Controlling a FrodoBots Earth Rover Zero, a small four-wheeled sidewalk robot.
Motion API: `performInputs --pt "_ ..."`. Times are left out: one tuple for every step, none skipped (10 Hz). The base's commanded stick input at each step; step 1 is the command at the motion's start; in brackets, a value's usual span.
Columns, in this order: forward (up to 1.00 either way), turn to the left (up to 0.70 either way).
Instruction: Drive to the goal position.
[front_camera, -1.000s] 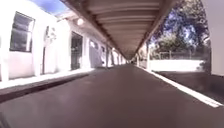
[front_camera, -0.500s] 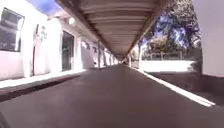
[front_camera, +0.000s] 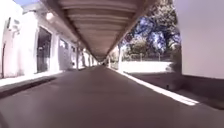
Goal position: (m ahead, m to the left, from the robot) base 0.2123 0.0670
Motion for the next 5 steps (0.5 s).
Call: performInputs --pt "0.00 0.00" --pt "0.00 0.00" --pt "0.00 0.00" --pt "0.00 0.00" --pt "0.00 0.00"
